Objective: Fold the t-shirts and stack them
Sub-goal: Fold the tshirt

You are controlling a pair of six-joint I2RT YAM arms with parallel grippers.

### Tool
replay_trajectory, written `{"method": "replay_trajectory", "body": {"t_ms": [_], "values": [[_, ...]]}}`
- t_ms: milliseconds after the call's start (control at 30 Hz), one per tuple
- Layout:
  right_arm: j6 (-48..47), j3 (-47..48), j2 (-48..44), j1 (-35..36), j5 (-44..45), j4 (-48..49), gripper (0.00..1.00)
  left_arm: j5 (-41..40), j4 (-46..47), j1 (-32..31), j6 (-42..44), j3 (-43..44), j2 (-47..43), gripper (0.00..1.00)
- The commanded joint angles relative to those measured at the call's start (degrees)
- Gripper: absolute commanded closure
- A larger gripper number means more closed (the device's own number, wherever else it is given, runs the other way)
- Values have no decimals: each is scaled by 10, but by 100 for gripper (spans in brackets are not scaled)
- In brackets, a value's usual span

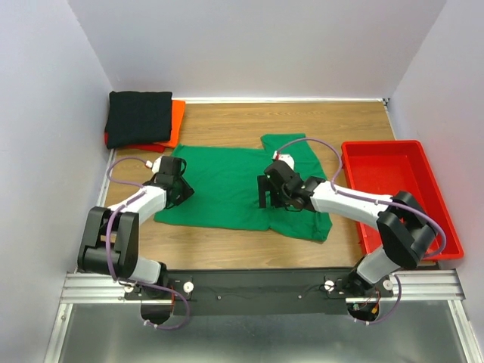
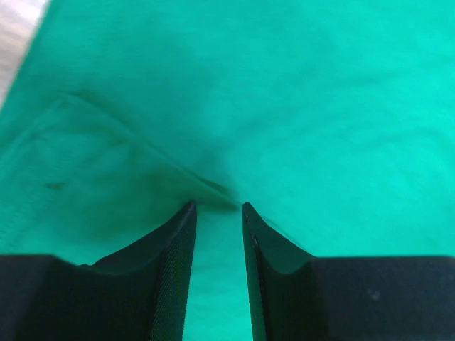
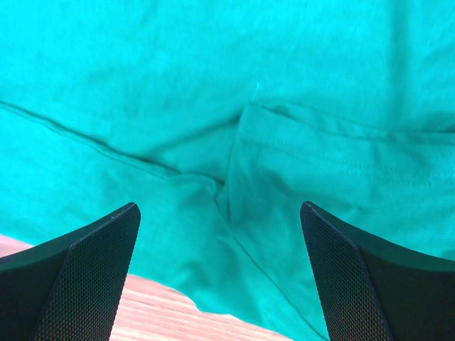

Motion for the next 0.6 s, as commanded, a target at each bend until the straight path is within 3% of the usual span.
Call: {"method": "replay_trajectory", "body": {"t_ms": [0, 233, 567], "values": [[-1, 25, 23, 3, 32, -23, 0, 12, 19, 33, 6, -19, 19, 60], [8, 2, 24, 2, 33, -23, 0, 7, 9, 86, 28, -48, 20, 60], [73, -89, -27, -8, 9, -23, 0, 20, -20, 90, 28, -85, -48, 60]]}}
